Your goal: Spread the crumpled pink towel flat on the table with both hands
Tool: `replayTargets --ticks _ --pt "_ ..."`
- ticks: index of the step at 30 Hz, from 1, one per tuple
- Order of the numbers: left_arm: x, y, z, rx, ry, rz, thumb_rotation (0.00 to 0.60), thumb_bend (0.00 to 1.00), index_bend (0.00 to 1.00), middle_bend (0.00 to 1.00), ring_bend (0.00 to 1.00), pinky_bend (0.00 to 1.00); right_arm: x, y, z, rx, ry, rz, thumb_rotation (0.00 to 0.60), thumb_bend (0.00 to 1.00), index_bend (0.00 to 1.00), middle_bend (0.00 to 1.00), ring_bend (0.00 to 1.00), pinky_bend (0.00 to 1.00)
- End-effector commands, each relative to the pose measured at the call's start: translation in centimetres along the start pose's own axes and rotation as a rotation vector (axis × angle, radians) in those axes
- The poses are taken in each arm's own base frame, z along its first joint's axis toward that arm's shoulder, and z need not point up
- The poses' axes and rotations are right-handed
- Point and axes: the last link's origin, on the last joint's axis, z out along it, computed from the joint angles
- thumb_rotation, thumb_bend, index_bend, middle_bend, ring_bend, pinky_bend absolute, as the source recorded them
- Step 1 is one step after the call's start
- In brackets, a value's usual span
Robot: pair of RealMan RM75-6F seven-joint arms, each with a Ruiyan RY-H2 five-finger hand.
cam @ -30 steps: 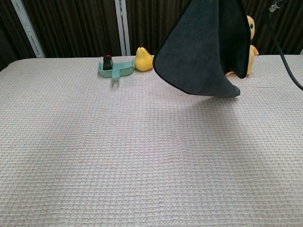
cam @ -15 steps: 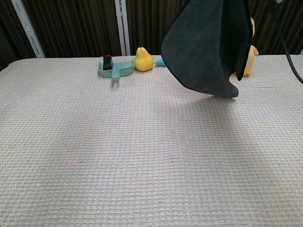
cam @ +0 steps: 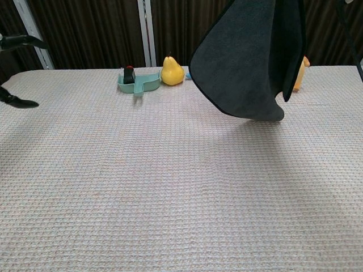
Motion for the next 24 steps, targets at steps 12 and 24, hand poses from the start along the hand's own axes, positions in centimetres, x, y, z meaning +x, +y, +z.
replayTargets --ticks 12,24 --pt "0.3 7.8 8.3 -0.138 -0.03 -0.149 0.6 0.18 0.21 0.11 0.01 0.1 0.4 0.2 -0.3 -0.011 -0.017 0.014 0.6 0.56 0.6 0.24 0.06 0.04" --pt "-0.5 12.6 12.4 -0.149 -0.138 -0.177 0.6 0.21 0.2 0.09 0.01 0.1 0.9 0.7 -0.8 -0.023 -0.026 0.025 0.6 0.57 0.61 0.24 0.06 0.04"
